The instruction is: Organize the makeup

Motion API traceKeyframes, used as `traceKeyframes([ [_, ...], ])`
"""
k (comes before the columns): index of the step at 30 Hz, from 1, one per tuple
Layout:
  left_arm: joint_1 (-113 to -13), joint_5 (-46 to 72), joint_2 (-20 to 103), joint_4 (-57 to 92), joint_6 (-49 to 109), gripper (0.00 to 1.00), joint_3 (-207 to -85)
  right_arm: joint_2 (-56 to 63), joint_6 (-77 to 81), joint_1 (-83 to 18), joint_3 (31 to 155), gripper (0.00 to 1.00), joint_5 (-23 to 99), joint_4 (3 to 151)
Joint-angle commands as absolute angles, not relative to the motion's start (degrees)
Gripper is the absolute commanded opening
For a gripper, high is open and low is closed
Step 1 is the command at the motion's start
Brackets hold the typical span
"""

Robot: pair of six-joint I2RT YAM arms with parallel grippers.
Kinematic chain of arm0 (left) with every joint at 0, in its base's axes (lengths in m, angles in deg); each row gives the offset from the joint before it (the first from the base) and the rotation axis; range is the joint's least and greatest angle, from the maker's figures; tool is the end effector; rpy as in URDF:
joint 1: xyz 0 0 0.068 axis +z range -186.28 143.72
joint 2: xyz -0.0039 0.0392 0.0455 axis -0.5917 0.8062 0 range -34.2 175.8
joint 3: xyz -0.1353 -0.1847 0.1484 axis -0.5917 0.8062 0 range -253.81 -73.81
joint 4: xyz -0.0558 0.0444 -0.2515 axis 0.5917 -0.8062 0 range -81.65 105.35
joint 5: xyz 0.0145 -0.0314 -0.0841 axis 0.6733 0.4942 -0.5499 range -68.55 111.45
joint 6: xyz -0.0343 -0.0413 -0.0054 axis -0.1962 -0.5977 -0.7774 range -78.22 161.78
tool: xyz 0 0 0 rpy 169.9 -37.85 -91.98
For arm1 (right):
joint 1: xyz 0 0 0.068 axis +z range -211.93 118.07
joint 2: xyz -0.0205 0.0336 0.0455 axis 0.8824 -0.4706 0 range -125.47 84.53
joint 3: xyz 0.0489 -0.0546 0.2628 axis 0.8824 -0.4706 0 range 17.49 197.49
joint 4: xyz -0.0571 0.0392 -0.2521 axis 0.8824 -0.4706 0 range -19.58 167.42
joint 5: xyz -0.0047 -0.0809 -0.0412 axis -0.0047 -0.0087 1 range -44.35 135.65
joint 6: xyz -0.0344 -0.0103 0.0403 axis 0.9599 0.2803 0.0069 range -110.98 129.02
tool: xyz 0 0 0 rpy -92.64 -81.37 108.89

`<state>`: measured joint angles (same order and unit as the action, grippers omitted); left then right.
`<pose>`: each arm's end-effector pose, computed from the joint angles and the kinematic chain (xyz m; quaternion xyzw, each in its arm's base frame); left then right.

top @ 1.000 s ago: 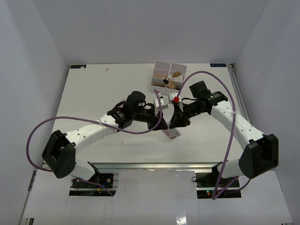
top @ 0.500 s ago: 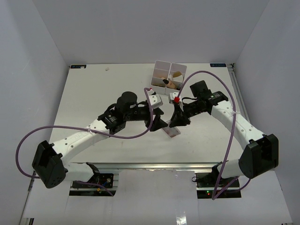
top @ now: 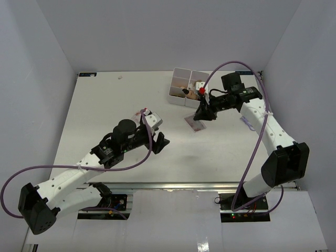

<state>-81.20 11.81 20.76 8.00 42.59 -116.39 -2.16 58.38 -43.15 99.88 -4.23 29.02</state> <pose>0.1539 -0.1619 0.2988 0.3613 0.7320 -0.2791 0.5057 0.2868 0.1263 0.3414 -0.5930 0.6361 0.3089 0.3851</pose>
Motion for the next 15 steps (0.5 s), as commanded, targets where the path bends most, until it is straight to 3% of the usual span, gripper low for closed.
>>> traceKeyframes([
  [1,-80.7,23.1,15.7,5.8,39.7,0.90,-114.6,-7.6,51.7,-43.9,112.0,0.08,2.3,35.0],
  [6,-80.6,26.6,14.4,5.0,38.5,0.93,-112.9,-18.2,47.5,-45.3,125.7,0.08,9.0,39.0],
  [11,-80.0,27.1,15.2,4.9,38.8,0.93,-112.7,-27.3,44.5,-48.5,139.2,0.08,7.7,42.0],
  [15,-78.6,26.9,15.7,5.2,39.1,0.93,-112.5,-29.6,40.2,-50.4,138.1,0.08,6.3,54.5],
])
